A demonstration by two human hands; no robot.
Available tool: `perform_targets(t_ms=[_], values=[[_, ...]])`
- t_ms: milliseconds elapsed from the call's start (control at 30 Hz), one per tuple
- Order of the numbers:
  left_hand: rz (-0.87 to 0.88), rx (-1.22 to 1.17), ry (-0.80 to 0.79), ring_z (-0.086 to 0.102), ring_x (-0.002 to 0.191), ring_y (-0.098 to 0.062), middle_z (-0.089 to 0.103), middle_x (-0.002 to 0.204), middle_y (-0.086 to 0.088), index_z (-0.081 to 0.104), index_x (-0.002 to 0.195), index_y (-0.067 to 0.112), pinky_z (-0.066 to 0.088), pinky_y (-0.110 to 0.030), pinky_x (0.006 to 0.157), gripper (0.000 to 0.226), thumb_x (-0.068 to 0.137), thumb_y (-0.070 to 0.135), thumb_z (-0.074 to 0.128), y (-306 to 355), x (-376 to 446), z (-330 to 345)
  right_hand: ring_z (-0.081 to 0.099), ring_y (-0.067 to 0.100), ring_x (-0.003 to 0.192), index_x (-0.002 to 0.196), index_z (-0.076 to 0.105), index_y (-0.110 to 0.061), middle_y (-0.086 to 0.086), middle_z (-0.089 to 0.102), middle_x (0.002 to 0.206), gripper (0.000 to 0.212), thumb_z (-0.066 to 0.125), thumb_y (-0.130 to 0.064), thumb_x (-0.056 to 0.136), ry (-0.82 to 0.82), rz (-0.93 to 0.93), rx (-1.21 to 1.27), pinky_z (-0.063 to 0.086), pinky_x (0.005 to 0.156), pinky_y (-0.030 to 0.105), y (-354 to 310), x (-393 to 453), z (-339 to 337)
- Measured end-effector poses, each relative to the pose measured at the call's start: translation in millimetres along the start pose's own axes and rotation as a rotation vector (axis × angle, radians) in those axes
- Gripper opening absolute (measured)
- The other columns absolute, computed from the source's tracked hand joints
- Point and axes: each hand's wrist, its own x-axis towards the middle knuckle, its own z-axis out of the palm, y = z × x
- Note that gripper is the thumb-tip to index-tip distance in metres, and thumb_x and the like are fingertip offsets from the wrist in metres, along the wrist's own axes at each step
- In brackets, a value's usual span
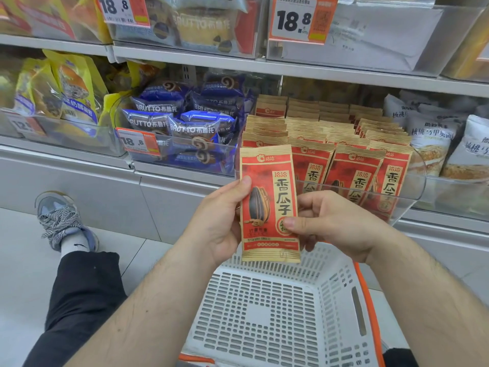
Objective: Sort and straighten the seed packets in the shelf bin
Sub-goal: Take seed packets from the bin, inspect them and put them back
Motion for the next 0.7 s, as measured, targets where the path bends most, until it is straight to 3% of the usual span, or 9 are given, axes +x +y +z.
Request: perform_targets(t_ms=[67,200,367,533,633,700], values=[[-0.005,0.031,-0.01,0.062,0.116,-0.046,0.071,0.117,-0.022,0.068,0.123,0.008,0.046,-0.064,0.103,0.038,0.096,0.032,0.057,-2,0,-4,0.065,0.033,0.079,0.109,0.067,-0.002,0.02,0.075,0.096,0.047,0.073,-0.029,0.072,0.008,-0.008,0.03,0.048,0.059,0.031,2,1,-2],[-0.027,0.039,-0.066,0.055,0.111,-0.042,0.065,0.127,-0.026,0.067,0.125,0.008,0.035,-0.067,0.11,0.047,0.083,0.027,0.066,-7,-3,-14,0.066,0.039,0.084,0.116,0.063,-0.003,0.024,0.073,0.1,0.046,0.08,-0.022,0.077,-0.037,-0.008,0.063,0.052,0.058,0.03,5,0,-5],[-0.018,0.018,-0.052,0.054,0.106,-0.038,0.063,0.127,-0.027,0.071,0.12,0.008,0.036,-0.066,0.109,0.043,0.081,0.027,0.067,-9,-3,-16,0.064,0.049,0.089,0.127,0.055,-0.006,0.036,0.066,0.106,0.059,0.077,-0.007,0.072,-0.152,-0.021,0.035,0.055,0.063,0.035,7,0,-5],[-0.035,0.039,-0.048,0.056,0.106,-0.037,0.065,0.126,-0.025,0.071,0.12,0.01,0.04,-0.064,0.108,0.042,0.082,0.028,0.067,-9,-3,-15,0.065,0.036,0.077,0.127,0.054,-0.006,0.039,0.065,0.101,0.061,0.078,-0.002,0.071,-0.134,-0.012,0.027,0.055,0.058,0.031,5,-1,-3],[0.001,0.139,-0.023,0.065,0.097,-0.027,0.075,0.111,-0.013,0.073,0.116,0.015,0.057,-0.047,0.087,0.026,0.095,0.021,0.06,-15,-3,-15,0.067,0.037,0.075,0.122,0.056,-0.011,0.03,0.071,0.094,0.053,0.079,0.004,0.076,-0.094,0.001,-0.065,0.055,0.061,0.036,1,-2,0],[0.016,0.213,-0.003,0.069,0.092,-0.019,0.076,0.107,-0.009,0.071,0.117,0.016,0.06,-0.038,0.074,0.024,0.101,0.018,0.054,-21,-3,-14,0.069,0.035,0.071,0.115,0.056,-0.015,0.023,0.073,0.084,0.048,0.079,0.003,0.077,-0.056,0.011,-0.184,0.055,0.064,0.041,-3,-2,5]])
